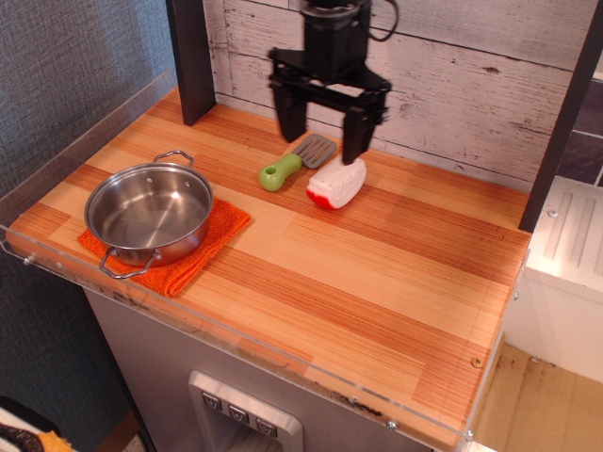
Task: Put the white object to the right of the spatula.
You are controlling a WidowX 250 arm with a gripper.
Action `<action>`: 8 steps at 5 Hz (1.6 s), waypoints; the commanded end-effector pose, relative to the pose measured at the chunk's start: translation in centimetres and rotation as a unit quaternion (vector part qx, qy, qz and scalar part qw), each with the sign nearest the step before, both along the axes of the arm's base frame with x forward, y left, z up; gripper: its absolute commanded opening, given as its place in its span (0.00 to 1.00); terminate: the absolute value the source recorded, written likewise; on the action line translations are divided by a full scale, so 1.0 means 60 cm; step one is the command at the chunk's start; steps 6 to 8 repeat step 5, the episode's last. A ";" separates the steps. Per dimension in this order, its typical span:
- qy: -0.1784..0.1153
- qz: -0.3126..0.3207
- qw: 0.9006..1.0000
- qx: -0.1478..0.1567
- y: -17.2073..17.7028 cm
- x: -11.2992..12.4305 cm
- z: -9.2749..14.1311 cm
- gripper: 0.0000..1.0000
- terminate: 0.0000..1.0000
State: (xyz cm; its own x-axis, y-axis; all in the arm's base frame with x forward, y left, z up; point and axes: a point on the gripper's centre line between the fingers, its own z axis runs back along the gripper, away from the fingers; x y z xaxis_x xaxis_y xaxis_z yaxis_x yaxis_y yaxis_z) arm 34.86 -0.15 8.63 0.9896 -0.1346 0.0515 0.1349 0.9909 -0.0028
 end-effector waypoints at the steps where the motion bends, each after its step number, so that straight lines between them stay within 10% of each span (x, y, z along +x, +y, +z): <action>1: -0.055 0.014 0.998 0.026 0.028 -0.094 0.047 1.00 0.00; 4: -0.038 0.038 0.999 0.001 0.050 -0.101 0.032 1.00 0.00; 5: -0.038 0.038 0.999 0.001 0.050 -0.101 0.032 1.00 1.00; 8: -0.038 0.038 0.999 0.001 0.050 -0.101 0.032 1.00 1.00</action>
